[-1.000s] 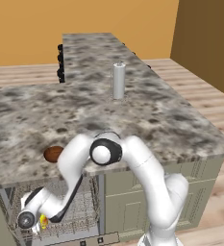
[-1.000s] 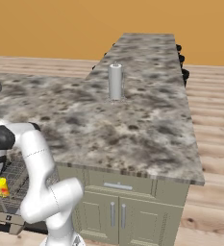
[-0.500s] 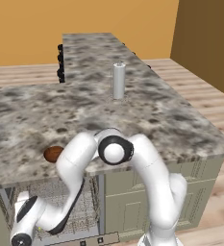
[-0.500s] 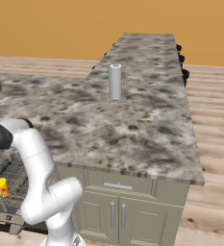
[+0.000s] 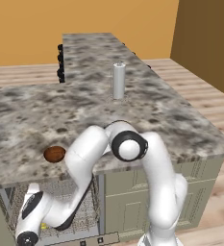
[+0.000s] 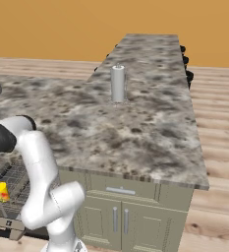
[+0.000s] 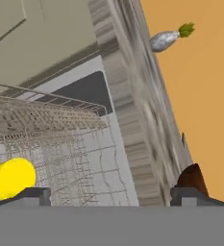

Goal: Pick up the cup and bowl from the counter, place them in the dishwasher, and close the dishwasher door.

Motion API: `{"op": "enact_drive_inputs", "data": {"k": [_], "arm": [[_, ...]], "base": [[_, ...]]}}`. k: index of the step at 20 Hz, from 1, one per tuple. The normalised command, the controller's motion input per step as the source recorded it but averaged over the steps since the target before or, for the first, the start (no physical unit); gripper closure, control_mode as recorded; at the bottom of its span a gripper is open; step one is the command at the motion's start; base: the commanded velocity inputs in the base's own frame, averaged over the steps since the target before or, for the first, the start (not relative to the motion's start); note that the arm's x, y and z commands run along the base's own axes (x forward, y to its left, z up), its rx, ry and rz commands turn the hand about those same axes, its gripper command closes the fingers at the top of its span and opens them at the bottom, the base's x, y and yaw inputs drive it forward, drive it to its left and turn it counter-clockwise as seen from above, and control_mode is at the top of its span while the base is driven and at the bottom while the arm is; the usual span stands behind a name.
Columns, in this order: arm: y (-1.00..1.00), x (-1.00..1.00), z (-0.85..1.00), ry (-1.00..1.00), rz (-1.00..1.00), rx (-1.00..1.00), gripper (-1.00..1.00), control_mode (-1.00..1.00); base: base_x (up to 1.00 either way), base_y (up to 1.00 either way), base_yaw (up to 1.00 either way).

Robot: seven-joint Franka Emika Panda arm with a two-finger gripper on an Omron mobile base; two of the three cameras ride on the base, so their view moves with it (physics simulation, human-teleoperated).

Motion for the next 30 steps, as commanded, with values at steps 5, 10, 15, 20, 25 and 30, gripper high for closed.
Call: {"op": "enact_drive_inputs", "data": {"k": [5, 10, 15, 20, 25, 30], "arm": [[-0.49, 0.03, 0.36, 0.00, -0.06, 0.13, -1.00, -1.00], [-0.06, 0.06, 0.80, 0.00, 0.00, 0.13, -1.00, -1.00], [-0.06, 0.21, 0.29, 0.09, 0.00, 0.27, -1.00, -1.00], [-0.06, 0.33, 0.17, 0.18, 0.00, 0.30, -1.00, -1.00], [0.00, 0.48, 0.28, 0.23, 0.00, 0.24, -1.00, -1.00], [0.21, 0.41, 0.29, 0.24, 0.00, 0.05, -1.00, -1.00]], "base": [[0.00, 0.00, 0.00], [0.00, 0.00, 0.00], [0.00, 0.00, 0.00], [0.00, 0.00, 0.00], [0.00, 0.00, 0.00], [0.00, 0.00, 0.00]]}}
